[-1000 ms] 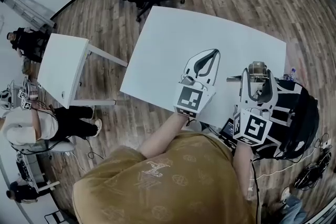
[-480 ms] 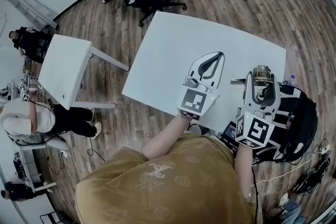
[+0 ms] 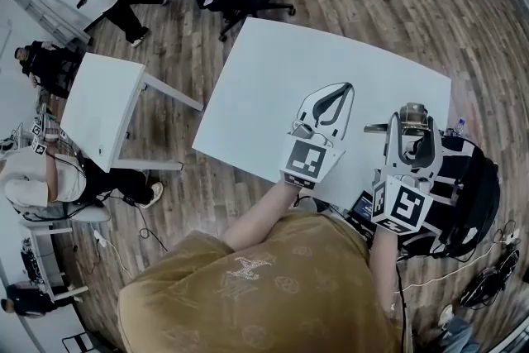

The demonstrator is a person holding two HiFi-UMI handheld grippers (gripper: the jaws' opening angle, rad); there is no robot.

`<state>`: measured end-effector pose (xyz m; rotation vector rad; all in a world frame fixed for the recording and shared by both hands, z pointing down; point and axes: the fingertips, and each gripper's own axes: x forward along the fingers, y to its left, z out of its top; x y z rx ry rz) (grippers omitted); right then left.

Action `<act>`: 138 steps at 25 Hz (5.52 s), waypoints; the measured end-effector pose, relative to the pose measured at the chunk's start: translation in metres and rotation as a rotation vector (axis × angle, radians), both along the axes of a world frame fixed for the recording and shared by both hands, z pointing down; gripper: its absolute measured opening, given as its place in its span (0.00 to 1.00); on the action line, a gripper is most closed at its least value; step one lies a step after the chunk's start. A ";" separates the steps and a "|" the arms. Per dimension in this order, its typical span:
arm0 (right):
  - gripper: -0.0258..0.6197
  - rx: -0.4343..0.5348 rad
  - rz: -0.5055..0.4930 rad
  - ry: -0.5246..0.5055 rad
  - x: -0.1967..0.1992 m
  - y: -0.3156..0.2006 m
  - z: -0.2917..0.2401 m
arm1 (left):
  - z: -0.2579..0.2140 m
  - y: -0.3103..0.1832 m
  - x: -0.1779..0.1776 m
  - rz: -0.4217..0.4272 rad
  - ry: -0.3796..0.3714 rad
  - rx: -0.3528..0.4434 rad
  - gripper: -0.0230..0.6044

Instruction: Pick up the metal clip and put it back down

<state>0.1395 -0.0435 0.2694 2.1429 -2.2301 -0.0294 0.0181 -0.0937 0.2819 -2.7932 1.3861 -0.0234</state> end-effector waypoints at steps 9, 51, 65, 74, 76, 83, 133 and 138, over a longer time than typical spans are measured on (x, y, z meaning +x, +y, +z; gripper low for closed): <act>0.49 -0.004 0.004 0.005 0.002 -0.005 0.001 | 0.003 -0.006 0.002 0.000 -0.017 -0.001 0.05; 0.49 -0.316 -0.025 0.027 -0.023 -0.019 0.133 | 0.134 -0.011 -0.022 -0.005 -0.163 -0.238 0.05; 0.49 -0.481 -0.024 -0.006 -0.018 -0.004 0.197 | 0.186 0.002 -0.018 0.034 -0.199 -0.351 0.05; 0.49 -0.575 -0.030 0.026 -0.016 -0.003 0.238 | 0.219 0.003 -0.018 0.038 -0.211 -0.423 0.05; 0.49 -0.593 -0.030 0.026 -0.017 -0.002 0.246 | 0.225 0.003 -0.018 0.040 -0.218 -0.434 0.05; 0.49 -0.666 -0.039 0.034 -0.020 -0.001 0.279 | 0.247 0.005 -0.016 0.046 -0.239 -0.476 0.05; 0.49 -0.943 -0.084 -0.024 -0.027 0.011 0.377 | 0.351 0.034 -0.013 0.099 -0.308 -0.750 0.05; 0.49 -0.940 -0.094 -0.059 -0.027 0.011 0.375 | 0.350 0.033 -0.014 0.102 -0.303 -0.758 0.05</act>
